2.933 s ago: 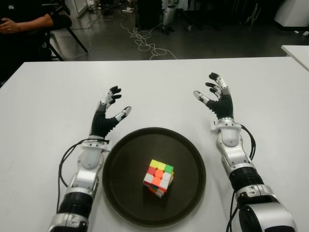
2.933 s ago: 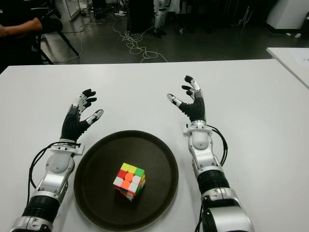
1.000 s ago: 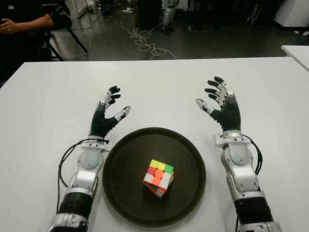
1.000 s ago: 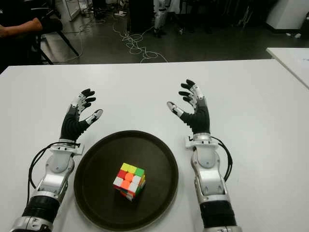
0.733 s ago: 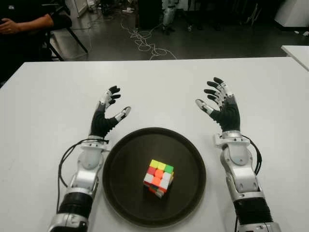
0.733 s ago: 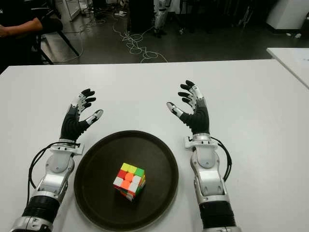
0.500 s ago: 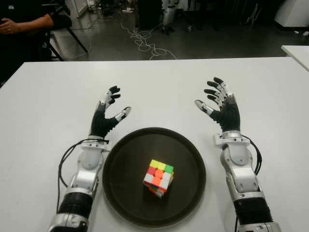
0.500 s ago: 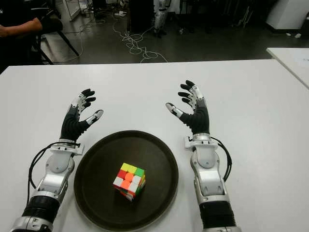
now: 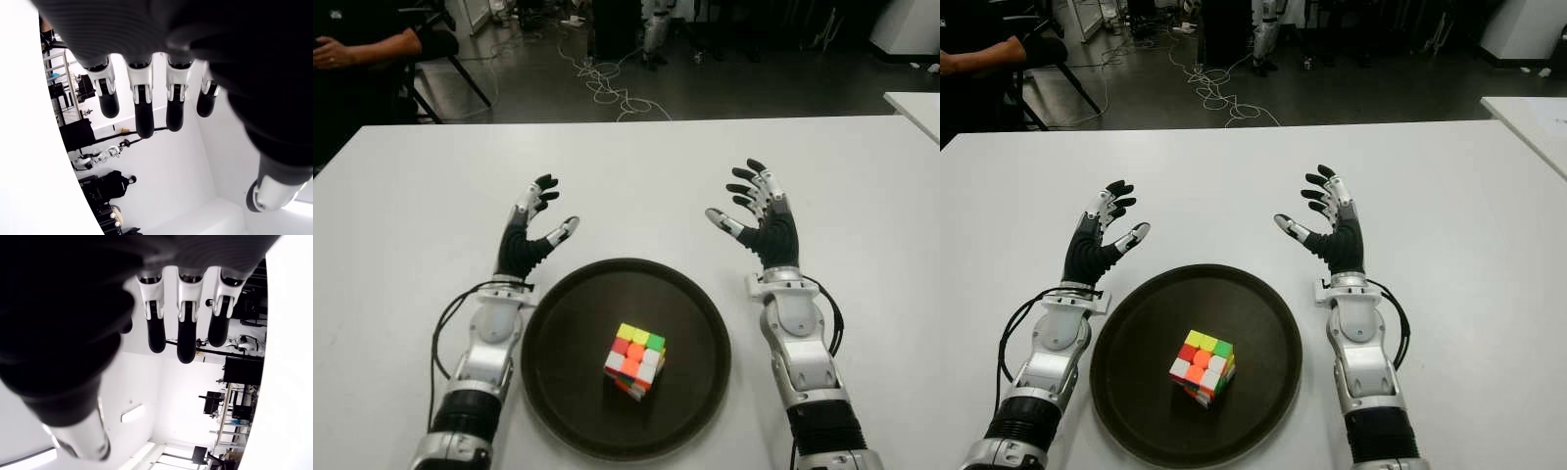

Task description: Pick up the Rubik's Cube and put it in the plate

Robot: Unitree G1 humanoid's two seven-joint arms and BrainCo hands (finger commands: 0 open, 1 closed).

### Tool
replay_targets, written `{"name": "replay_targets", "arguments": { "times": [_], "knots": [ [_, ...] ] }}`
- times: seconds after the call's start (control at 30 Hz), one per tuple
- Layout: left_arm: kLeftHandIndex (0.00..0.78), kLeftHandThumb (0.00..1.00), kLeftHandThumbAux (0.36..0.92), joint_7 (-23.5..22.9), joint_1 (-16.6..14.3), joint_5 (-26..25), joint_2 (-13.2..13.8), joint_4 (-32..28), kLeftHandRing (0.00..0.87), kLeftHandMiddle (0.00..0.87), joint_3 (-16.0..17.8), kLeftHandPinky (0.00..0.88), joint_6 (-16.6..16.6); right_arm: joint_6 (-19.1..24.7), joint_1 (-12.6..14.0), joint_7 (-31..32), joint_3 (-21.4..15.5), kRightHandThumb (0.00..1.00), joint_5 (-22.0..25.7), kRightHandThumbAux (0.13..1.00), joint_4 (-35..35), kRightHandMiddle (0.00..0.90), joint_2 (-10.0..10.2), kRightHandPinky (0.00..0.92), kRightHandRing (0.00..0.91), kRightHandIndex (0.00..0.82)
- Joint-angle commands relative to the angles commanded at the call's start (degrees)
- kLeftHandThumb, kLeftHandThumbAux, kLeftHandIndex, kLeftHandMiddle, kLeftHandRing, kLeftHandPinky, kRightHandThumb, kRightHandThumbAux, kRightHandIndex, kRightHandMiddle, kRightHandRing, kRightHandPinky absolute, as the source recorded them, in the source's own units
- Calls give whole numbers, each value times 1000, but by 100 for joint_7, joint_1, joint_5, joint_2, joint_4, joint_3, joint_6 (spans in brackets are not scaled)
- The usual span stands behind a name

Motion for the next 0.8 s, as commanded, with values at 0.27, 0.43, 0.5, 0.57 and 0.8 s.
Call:
{"name": "replay_targets", "arguments": {
  "times": [0.27,0.43,0.5,0.57,0.8],
  "knots": [
    [82,70,605,37,-8,28,0,43,159,166,0,124,-43,-3,-20,7,-6,180,7,829,56,223,-5,197,234,158],
    [80,64,595,28,-12,32,8,46,158,163,-5,134,-44,13,-29,20,-13,171,2,818,87,221,-26,184,227,145],
    [80,61,592,27,-7,36,10,45,158,163,-8,136,-50,15,-24,21,-12,167,-4,814,86,219,-31,174,221,138],
    [83,61,594,20,-1,32,12,42,158,162,-10,140,-52,27,-19,26,-11,167,-4,813,83,220,-39,172,218,131],
    [88,59,591,18,12,31,8,10,154,154,-12,146,-39,73,-20,12,-9,168,-4,802,72,221,-49,169,211,120]
  ]
}}
